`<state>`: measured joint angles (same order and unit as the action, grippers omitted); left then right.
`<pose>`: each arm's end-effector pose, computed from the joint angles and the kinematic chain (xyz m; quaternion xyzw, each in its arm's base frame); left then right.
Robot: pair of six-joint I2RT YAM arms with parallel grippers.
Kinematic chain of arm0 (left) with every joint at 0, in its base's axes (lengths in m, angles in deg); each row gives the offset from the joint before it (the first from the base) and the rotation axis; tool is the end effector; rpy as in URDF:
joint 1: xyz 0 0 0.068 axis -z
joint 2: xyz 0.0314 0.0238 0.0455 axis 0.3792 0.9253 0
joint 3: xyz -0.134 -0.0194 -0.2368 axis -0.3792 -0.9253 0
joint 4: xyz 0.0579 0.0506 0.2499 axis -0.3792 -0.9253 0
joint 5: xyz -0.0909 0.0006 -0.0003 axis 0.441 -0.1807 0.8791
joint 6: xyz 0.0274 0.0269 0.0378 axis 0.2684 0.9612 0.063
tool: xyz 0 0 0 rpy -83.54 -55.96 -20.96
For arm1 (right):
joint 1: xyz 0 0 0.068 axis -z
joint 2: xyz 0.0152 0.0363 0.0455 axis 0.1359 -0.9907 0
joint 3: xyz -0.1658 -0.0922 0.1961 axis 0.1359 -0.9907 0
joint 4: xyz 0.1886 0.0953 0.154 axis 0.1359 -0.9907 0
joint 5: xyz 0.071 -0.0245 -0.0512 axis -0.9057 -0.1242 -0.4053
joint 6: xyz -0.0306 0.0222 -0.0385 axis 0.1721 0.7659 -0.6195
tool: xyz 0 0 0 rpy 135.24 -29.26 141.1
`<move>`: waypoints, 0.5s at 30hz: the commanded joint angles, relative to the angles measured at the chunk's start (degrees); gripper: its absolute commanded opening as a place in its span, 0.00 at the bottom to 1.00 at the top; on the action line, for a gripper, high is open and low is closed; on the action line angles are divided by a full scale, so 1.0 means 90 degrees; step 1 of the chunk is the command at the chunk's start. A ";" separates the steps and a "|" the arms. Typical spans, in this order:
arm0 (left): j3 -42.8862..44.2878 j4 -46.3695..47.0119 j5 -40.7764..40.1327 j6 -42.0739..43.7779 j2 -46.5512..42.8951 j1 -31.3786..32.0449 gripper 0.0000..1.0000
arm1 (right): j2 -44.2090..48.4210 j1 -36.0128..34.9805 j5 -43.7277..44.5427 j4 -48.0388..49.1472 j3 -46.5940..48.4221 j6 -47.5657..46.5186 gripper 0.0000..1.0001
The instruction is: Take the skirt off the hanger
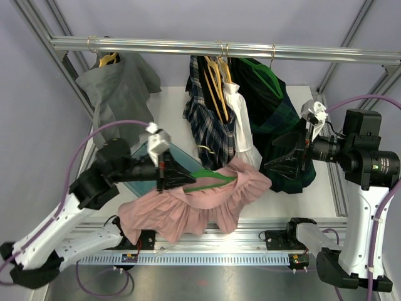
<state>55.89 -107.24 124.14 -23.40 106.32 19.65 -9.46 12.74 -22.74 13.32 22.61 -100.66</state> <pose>0.0884 -0.1112 0.4139 0.3782 0.6300 -0.5407 0.4096 0.1061 0.0244 0.4765 -0.4056 0.6664 0.3864 0.4919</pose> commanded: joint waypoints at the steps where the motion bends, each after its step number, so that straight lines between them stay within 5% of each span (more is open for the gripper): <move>1: 0.0677 0.0295 -0.2024 0.0617 0.0623 0.1159 0.00 | 0.0062 -0.0186 0.0539 -0.0312 -0.0046 0.0230 0.97; 6: 0.1128 0.0694 -0.3832 0.0931 0.1599 0.2098 0.00 | 0.0258 -0.0196 0.1155 -0.0255 -0.0348 0.0394 0.96; 15: 0.1694 0.1408 -0.4618 0.0902 0.2665 0.2801 0.00 | 0.0492 -0.0216 0.2502 0.0662 -0.1519 0.0883 0.91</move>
<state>66.67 -104.57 87.51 -15.88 129.03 43.51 -4.95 11.19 -5.95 14.29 10.85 -95.80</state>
